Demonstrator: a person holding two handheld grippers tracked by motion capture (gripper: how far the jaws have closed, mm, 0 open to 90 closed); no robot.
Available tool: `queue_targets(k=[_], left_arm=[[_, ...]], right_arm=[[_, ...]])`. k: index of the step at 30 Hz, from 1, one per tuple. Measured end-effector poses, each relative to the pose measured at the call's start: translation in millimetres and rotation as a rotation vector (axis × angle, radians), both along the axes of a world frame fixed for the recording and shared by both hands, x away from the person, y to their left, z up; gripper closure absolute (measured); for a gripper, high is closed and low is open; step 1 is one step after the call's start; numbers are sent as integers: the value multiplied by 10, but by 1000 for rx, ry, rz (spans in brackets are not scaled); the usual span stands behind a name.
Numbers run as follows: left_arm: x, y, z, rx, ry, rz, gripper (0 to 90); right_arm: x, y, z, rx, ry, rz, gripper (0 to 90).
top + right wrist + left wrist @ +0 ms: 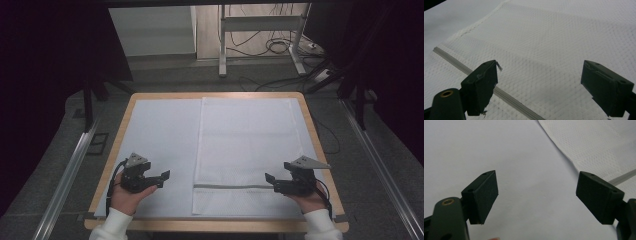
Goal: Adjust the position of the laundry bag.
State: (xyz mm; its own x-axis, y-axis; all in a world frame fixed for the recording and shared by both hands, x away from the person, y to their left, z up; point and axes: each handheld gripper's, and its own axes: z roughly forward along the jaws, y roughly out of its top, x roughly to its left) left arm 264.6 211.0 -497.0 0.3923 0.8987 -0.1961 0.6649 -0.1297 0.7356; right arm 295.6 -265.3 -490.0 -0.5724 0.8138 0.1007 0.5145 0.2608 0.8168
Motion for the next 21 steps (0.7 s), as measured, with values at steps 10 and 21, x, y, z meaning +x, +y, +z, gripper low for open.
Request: queue_targets(k=[10, 21], left_arm=[[-42, -61, 49, 15, 4, -10, 212], [-23, -23, 15, 5, 39, 7, 222]], right_arm=[[-5, -42, 25, -9, 20, -10, 164], [28, 3, -12, -18, 19, 2, 171]])
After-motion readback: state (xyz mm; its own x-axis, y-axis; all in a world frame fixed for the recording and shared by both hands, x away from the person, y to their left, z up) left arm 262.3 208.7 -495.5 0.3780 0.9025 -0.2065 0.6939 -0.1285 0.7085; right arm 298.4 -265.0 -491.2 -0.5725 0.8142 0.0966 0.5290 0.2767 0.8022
